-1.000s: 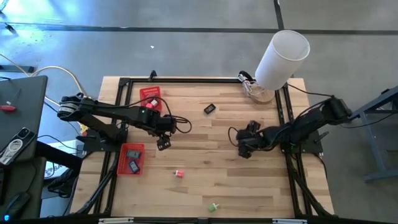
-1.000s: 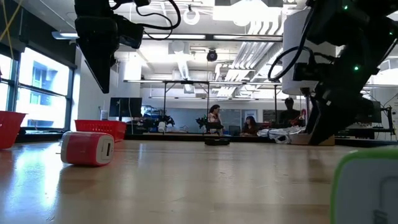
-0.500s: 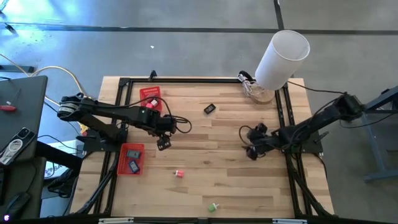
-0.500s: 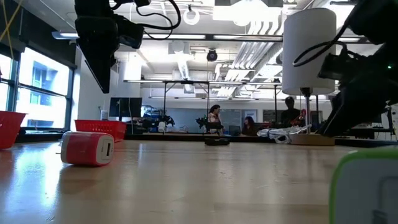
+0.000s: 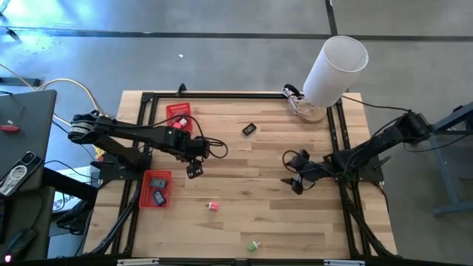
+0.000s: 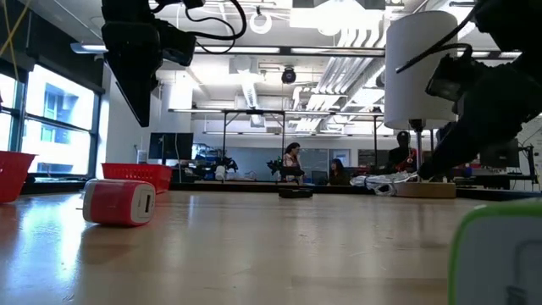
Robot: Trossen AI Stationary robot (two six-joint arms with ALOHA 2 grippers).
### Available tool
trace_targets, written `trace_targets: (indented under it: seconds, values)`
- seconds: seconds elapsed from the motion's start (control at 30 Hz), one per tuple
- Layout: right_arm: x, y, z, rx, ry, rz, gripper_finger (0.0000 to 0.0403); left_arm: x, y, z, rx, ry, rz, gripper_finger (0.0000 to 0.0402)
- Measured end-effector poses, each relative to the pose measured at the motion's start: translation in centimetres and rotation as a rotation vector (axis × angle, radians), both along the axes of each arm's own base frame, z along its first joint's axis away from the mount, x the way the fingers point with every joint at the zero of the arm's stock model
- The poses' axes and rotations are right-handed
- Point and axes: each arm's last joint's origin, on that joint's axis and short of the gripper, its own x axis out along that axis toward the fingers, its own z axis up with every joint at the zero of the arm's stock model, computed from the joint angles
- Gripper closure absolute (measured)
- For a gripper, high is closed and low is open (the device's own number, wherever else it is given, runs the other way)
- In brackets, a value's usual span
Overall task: Pick & Place Office items
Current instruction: Put the black digital clock into the bottom red bin
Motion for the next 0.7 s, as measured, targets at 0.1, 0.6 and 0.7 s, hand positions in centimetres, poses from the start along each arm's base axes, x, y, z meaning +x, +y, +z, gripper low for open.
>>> trace_targets:
  seconds: [0.1, 0.6, 0.7]
  values:
    - [0.2, -0.2, 0.1, -0.056, -0.015, 0.001, 0.0057, 0.0, 0.0, 0.0, 0.0, 0.0, 0.0, 0.0114]
    - [0.1, -1.0, 1.2, -0.011, -0.085, -0.087, 0.0057, 0.0, 0.0, 0.0, 0.002, 0.0, 0.0, 0.0114]
    - [0.0, -1.0, 1.4, 0.004, -0.091, -0.072, 0.0057, 0.0, 0.0, 0.0, 0.003, 0.0, 0.0, 0.0114]
